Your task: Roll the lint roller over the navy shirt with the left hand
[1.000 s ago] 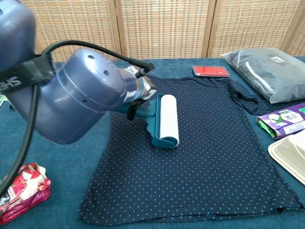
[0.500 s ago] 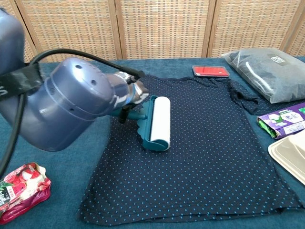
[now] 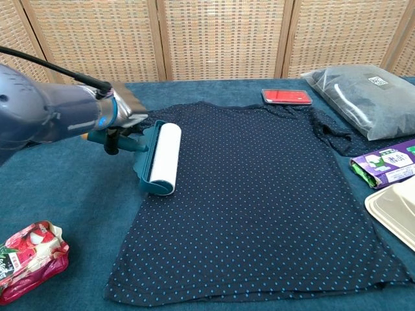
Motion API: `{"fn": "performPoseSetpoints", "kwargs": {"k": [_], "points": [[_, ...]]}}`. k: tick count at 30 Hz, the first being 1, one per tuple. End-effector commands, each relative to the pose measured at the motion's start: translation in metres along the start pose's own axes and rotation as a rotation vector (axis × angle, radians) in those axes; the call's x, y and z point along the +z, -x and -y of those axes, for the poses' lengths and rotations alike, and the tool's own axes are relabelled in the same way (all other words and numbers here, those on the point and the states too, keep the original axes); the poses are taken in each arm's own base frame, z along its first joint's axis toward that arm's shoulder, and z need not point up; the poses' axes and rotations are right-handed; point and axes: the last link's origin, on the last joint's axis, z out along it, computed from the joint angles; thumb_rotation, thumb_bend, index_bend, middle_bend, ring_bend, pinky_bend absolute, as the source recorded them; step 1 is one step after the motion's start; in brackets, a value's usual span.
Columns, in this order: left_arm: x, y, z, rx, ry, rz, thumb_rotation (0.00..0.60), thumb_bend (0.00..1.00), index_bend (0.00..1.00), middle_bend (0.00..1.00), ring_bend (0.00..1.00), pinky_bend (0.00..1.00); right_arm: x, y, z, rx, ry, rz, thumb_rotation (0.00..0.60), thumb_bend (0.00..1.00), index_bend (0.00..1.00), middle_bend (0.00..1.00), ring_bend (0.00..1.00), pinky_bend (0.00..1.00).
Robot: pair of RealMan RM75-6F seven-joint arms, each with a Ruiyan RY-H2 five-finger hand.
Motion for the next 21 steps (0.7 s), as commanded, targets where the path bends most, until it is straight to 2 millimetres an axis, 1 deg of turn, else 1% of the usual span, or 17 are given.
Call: {"fn": "performPoseSetpoints", "kwargs": {"k": [1,3,7,12,21], "points": [[-0.001,0.003,0.002,-0.008,0.005,-0.001,0.600,0.65,0.89,0.90,0.74,0.68,0.000,0.000,0.001,0.000,-0.002,0.001,0.600,0.13,0.00,0.00,0.00,0.00],[-0.001,0.002,0.000,-0.015,0.012,-0.002,0.600,0.65,0.89,0.90,0.74,0.68,0.000,0.000,0.001,0.002,-0.003,0.001,0.600,0.13,0.00,0.00,0.00,0.00],[-0.001,-0.005,-0.012,-0.024,0.032,-0.008,0.600,0.65,0.89,0.90,0.74,0.68,0.000,0.000,0.001,0.007,-0.002,0.000,0.600,0.13,0.00,0.00,0.00,0.00],[-0.001,-0.023,-0.035,-0.060,0.066,-0.021,0.600,0.65,0.89,0.90,0.74,0.68,0.001,-0.001,-0.001,0.013,0.004,-0.001,0.600,0.13,0.00,0.00,0.00,0.00],[-0.006,-0.064,-0.077,-0.085,0.113,-0.054,0.600,0.65,0.89,0.90,0.74,0.68,0.002,-0.004,-0.005,0.023,0.015,-0.005,0.600,0.13,0.00,0.00,0.00,0.00]]}}
